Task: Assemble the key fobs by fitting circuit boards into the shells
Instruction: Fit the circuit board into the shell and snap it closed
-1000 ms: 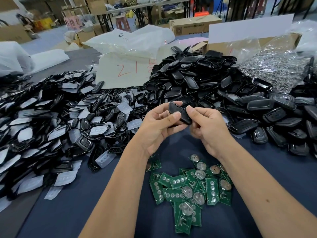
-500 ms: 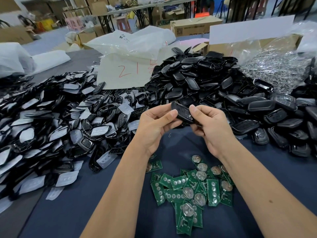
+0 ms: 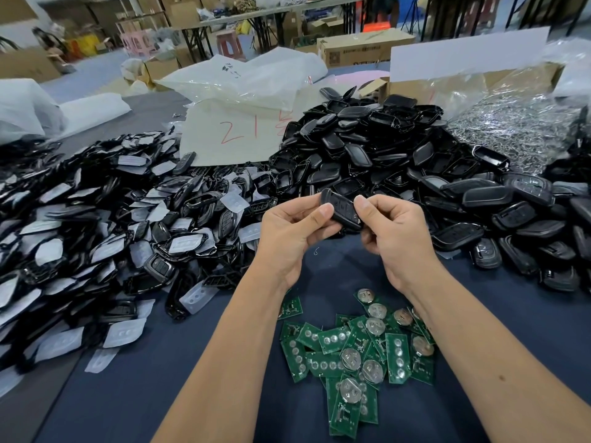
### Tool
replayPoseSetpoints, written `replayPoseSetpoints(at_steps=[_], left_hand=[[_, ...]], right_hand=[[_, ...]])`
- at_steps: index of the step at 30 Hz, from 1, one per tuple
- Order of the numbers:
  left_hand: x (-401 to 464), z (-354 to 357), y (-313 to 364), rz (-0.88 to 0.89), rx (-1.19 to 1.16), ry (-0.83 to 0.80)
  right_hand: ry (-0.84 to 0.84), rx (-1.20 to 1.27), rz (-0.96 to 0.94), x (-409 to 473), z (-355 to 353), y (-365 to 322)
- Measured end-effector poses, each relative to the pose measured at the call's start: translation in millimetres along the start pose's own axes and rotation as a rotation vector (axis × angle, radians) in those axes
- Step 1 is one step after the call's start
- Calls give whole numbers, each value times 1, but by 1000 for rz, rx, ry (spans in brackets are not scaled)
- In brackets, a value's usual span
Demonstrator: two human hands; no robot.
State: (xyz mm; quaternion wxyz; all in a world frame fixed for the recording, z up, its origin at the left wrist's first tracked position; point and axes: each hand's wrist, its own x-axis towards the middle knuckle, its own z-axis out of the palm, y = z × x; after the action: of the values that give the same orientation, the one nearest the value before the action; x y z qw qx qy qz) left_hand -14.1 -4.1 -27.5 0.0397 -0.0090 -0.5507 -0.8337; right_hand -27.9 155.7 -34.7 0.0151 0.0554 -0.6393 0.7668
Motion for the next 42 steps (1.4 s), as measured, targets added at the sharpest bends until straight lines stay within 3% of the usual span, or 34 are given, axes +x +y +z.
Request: replayPoseSetpoints(at_steps=[7, 13, 21, 30, 34, 38, 42], left_hand=[[2, 1, -3, -40, 0, 73], [-1, -1, -3, 39, 90, 98], [-4, 1, -5, 82, 246, 75], [8, 34, -8, 2, 105, 141], [25, 69, -9, -13, 151, 126], [37, 111, -21, -57, 152, 63], [42, 151, -42, -113, 211, -24]], right_hand=[[-17, -34, -66, 1, -4, 0], [-84, -163, -186, 1, -6, 0], [-122, -196, -156, 4, -10, 4], [-15, 147, 37, 8, -16, -8], [202, 311, 93, 11, -17, -14], [660, 35, -73, 11, -20, -12], [925, 113, -136, 10, -29, -18]])
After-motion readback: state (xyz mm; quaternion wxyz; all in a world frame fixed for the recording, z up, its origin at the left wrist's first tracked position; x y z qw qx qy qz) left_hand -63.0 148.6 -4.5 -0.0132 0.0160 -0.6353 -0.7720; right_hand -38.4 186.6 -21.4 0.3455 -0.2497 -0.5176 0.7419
